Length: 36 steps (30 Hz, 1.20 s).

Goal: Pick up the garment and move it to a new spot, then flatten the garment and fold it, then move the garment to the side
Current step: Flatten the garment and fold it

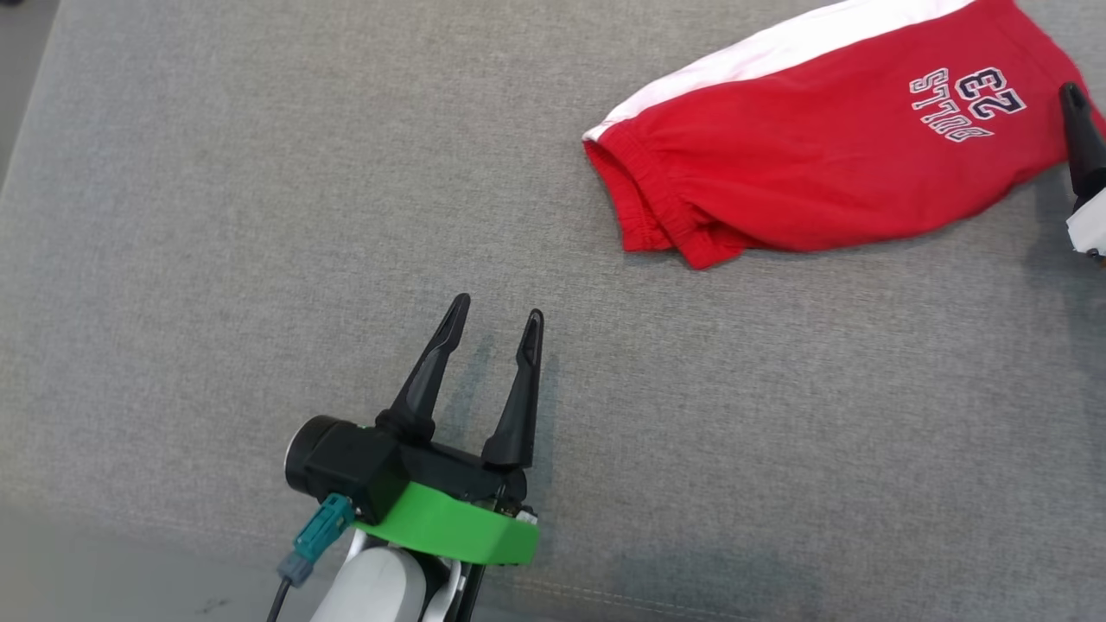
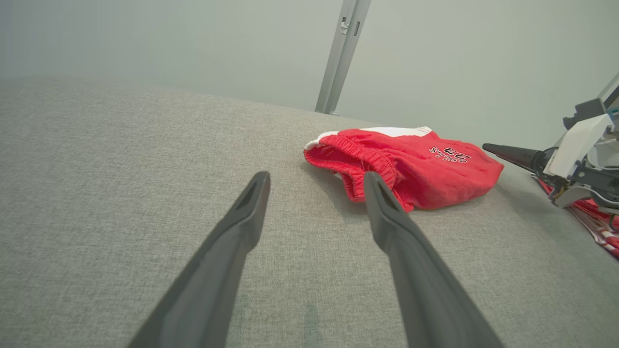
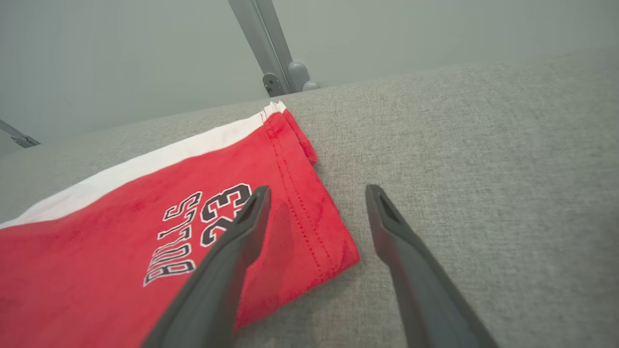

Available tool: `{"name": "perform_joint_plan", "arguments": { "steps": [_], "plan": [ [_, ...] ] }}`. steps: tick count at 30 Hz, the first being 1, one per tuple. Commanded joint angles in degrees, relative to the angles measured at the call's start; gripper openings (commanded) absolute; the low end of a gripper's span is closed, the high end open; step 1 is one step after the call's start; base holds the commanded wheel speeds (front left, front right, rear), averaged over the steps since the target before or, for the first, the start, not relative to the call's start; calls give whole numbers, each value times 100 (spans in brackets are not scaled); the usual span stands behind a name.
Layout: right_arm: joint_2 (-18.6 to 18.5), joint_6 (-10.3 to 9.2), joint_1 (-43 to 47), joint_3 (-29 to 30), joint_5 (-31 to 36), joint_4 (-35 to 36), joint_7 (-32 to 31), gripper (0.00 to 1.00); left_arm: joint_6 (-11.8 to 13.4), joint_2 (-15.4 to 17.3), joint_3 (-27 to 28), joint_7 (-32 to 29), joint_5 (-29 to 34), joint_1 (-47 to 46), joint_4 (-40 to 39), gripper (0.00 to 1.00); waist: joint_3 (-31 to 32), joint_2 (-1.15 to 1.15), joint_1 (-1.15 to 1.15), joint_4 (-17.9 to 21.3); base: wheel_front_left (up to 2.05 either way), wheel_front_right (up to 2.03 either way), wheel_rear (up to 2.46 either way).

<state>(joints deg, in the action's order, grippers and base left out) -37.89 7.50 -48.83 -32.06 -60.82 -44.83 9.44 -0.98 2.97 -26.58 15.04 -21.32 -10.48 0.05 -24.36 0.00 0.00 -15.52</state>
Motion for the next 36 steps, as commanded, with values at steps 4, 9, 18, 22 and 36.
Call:
{"name": "perform_joint_plan", "arguments": {
  "steps": [4,9,18,22,36],
  "plan": [
    [139,-3,-193,-137,-86,-444,-390,100,50,-8,-93,15,-76,-165,0,100,-153,0,0,-209,0,0,0],
    [343,0,-233,-324,-141,-711,-667,20,95,-8,-109,15,-116,-252,37,100,-113,0,0,-224,0,0,0],
    [313,-4,-152,-307,-325,-723,-151,0,110,-7,-89,15,-40,-211,97,100,106,0,0,-39,0,0,0],
    [335,-3,56,-268,-534,-600,109,0,106,-5,-58,15,38,-144,140,100,287,0,0,125,0,0,0],
    [213,-3,542,-489,-720,-377,409,0,88,-4,-87,15,146,63,284,100,830,0,0,539,0,0,0]
  ]
}}
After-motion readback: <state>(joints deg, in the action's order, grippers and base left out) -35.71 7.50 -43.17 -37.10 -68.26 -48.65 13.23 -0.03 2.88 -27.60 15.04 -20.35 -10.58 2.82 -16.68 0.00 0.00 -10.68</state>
